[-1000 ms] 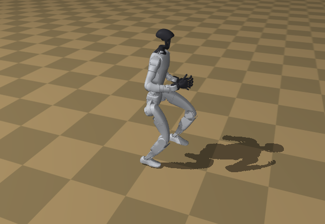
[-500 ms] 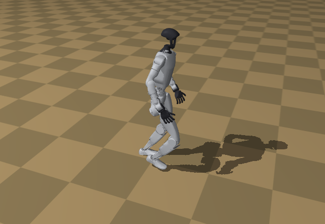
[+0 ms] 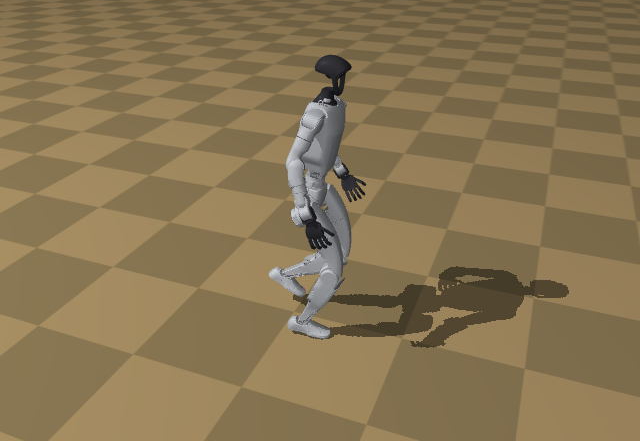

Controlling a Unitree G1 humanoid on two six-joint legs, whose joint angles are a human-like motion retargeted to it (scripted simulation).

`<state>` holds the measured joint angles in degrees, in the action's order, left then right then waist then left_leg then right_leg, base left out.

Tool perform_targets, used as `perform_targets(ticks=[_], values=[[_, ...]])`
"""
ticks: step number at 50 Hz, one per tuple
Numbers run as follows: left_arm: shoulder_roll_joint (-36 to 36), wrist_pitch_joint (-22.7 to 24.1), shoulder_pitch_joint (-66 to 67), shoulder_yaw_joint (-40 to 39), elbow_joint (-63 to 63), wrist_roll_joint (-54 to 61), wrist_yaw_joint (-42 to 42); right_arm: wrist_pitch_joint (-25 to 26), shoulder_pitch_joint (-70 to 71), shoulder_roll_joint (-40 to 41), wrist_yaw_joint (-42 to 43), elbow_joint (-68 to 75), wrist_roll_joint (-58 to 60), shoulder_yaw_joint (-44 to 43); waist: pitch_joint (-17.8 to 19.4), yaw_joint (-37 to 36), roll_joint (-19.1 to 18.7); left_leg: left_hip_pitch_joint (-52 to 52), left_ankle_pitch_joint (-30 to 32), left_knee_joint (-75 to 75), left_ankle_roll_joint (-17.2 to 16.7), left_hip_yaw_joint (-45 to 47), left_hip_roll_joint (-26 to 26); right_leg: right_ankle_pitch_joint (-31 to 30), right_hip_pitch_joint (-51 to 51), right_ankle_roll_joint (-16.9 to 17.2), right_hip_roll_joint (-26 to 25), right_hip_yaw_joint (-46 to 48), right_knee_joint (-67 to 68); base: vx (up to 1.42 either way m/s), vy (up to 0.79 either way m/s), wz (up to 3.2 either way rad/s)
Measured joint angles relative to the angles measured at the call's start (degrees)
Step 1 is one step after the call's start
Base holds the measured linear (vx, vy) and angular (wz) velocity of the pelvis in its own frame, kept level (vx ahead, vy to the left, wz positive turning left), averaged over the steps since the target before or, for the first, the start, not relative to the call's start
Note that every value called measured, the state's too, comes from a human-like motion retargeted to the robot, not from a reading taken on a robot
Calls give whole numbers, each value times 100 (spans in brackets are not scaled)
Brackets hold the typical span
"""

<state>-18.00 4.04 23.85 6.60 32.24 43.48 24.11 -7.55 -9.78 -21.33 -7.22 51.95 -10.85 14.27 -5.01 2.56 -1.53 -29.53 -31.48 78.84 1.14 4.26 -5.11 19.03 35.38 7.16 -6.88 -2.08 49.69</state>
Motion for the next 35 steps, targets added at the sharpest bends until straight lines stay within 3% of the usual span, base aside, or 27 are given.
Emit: perform_targets(ticks=[5, 10, 15, 25, 35], values=[[48, 92, -399, -220, -219, 110, -198, -8, 305, -54, 49, -231, -179, 137, -127, -44, -55, -1136, -473, 990, 184, 177, -162, 487, 154, -169, -160, -176, -145, 8, -7, -5], [110, 216, -757, -285, 23, -29, -327, -40, 594, -153, 77, -493, -153, 306, -159, -2, -137, -1662, -888, 235, 108, 299, -131, 880, 67, -240, -170, -235, -291, 17, 1, 4], [150, 211, -898, -128, 439, -362, -346, -129, 658, -240, 101, -944, 1, 419, -257, 78, -157, -1353, -912, -1515, -38, 282, 92, 905, -232, -219, -44, -277, -683, 24, 7, 15], [131, -12, -767, 453, 1011, -1332, -376, -216, 583, -397, -22, -1702, 511, 731, -509, 195, 145, 15, 40, -3930, -168, 154, 701, 617, -840, -36, 561, -75, -1017, 18, 5, 20], [334, -6, -591, 450, 1540, -1782, -766, -144, 588, -216, 10, -1323, 1098, 985, -350, -329, 383, -163, -399, -2772, -50, 55, 702, 1461, -1003, -253, 785, 332, -424, 5, 2, 2]])
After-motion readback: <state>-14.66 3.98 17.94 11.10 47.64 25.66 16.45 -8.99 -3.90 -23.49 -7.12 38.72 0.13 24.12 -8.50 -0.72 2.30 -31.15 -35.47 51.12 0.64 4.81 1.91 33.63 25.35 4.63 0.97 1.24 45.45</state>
